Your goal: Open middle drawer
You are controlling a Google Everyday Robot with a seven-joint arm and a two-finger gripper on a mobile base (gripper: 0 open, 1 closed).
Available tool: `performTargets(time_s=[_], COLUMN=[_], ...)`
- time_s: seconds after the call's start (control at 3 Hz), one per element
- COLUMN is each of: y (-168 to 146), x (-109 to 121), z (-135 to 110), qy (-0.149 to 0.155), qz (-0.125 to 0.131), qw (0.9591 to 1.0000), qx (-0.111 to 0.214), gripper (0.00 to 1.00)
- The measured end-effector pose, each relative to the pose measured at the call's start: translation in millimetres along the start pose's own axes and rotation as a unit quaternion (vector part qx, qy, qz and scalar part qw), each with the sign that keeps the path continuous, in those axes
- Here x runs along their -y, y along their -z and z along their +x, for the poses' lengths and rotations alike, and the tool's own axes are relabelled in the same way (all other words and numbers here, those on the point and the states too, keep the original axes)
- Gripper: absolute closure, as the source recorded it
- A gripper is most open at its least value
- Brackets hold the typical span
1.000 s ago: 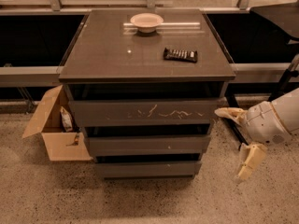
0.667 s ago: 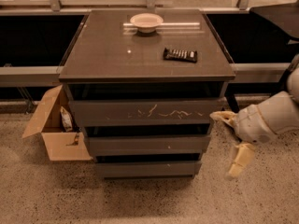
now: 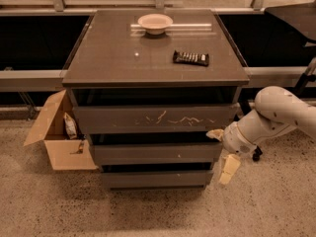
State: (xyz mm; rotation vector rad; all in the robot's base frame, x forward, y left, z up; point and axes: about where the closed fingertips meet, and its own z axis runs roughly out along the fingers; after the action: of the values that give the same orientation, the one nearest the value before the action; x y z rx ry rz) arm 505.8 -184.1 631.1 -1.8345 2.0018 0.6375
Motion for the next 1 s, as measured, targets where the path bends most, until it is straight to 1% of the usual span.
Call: performTargets(time_s=[0.33, 0.67, 1.0], y=[-0.3, -39.5, -85.0], x=[0.1, 18.3, 39.1], z=[0.1, 12.6, 30.4], qy=[0.000, 0.004, 0.006], qz=[0.000, -0.009, -0.019], qw=[1.0000, 0.9992, 0.9970], qx=[0.000, -0.038, -0.075], gripper=[0.00, 0.00, 0.00])
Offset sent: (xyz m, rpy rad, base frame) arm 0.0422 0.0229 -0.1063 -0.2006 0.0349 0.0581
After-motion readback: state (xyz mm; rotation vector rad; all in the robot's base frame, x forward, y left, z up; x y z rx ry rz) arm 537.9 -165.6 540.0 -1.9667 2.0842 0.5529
